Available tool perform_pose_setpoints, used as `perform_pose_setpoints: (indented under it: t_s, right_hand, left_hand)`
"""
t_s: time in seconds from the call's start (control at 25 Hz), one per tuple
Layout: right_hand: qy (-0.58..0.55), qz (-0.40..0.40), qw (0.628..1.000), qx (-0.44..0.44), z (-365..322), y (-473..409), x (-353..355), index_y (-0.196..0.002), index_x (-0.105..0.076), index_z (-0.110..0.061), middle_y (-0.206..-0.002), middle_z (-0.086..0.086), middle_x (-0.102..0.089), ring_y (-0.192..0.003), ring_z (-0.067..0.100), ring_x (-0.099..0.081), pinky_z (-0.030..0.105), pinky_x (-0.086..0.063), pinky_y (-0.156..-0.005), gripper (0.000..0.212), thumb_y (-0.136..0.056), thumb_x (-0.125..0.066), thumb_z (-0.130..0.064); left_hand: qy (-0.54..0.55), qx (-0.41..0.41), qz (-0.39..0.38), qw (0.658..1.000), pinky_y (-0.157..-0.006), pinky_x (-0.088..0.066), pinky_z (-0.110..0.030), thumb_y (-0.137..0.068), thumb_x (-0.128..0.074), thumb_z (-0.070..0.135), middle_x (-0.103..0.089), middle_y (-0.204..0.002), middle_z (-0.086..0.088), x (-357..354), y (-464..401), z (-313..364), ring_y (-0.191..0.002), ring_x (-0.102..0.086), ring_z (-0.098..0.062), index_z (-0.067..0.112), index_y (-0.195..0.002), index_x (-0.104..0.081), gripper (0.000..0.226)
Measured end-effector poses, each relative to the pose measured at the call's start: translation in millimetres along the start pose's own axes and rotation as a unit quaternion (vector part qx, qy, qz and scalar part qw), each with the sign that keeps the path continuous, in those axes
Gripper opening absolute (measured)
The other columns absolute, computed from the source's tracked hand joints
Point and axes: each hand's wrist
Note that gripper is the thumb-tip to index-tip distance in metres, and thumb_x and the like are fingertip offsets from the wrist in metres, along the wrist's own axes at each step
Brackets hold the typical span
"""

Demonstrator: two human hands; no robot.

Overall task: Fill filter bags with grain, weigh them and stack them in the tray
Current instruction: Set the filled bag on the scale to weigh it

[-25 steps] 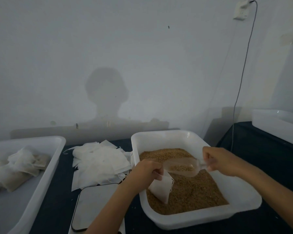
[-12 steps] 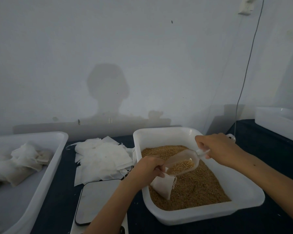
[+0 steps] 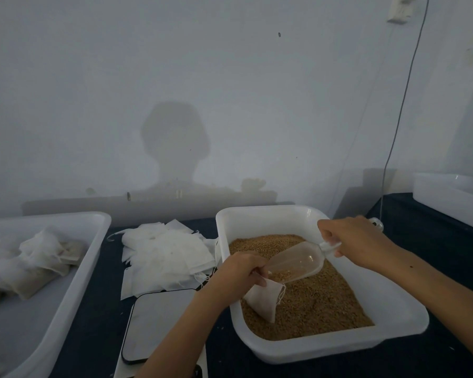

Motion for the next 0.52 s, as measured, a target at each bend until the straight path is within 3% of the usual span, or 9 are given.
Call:
perform_pose_setpoints:
  t_s: [0.12, 0.28, 0.4, 0.52]
  right_hand:
    - [-0.121, -0.072, 0.989, -0.034, 10, 4, -7, -0.075, -0.042, -0.021, -0.081, -0.001, -0.057, -0.073, 0.009, -0.053, 0.023, -0.04, -0.064, 0.028, -0.087, -0.062, -0.007]
    - [-0.284, -0.171, 0.94, -0.078, 26, 13, -18, -0.087, -0.052, -0.014, -0.102, 0.009, -0.06, -0.1, 0.026, -0.058, 0.037, -0.049, -0.085, 0.018, -0.084, -0.067, -0.003]
    - [-0.358, -0.175, 0.906, -0.14, 23, 13, -33, -0.092, -0.051, -0.013, -0.105, 0.011, -0.058, -0.095, 0.025, -0.057, 0.031, -0.048, -0.077, 0.013, -0.089, -0.062, -0.007]
    - [-0.318, -0.173, 0.918, -0.161, 7, 5, -52, -0.097, -0.044, -0.014, -0.094, 0.004, -0.05, -0.082, 0.015, -0.048, 0.024, -0.041, -0.068, 0.014, -0.093, -0.057, -0.013]
  left_hand:
    - [0.01, 0.0, 0.02, 1.0, -0.079, -0.045, -0.026, -0.084, -0.065, 0.008, -0.06, -0.088, 0.002, -2, 0, -2, -0.081, -0.052, -0.009, 0.008, -0.082, -0.065, 0.002]
    - [0.062, 0.004, 0.124, 0.99, -0.073, -0.042, -0.017, -0.087, -0.062, 0.006, -0.053, -0.083, 0.007, -5, 4, -3, -0.077, -0.05, -0.006, 0.009, -0.08, -0.058, 0.009]
    - [0.104, 0.002, 0.229, 0.968, -0.069, -0.04, -0.012, -0.087, -0.062, 0.002, -0.056, -0.085, -0.001, -1, 6, 3, -0.077, -0.052, -0.006, 0.004, -0.081, -0.059, 0.007]
    - [0.121, -0.004, 0.315, 0.941, -0.068, -0.042, -0.013, -0.087, -0.062, -0.001, -0.056, -0.084, 0.001, 16, 7, 11, -0.077, -0.052, -0.006, 0.006, -0.081, -0.058, 0.01]
Point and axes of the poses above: each hand's wrist, its own y-axis away from the middle knuckle, its own x-axis out of the back of the hand, z = x × y
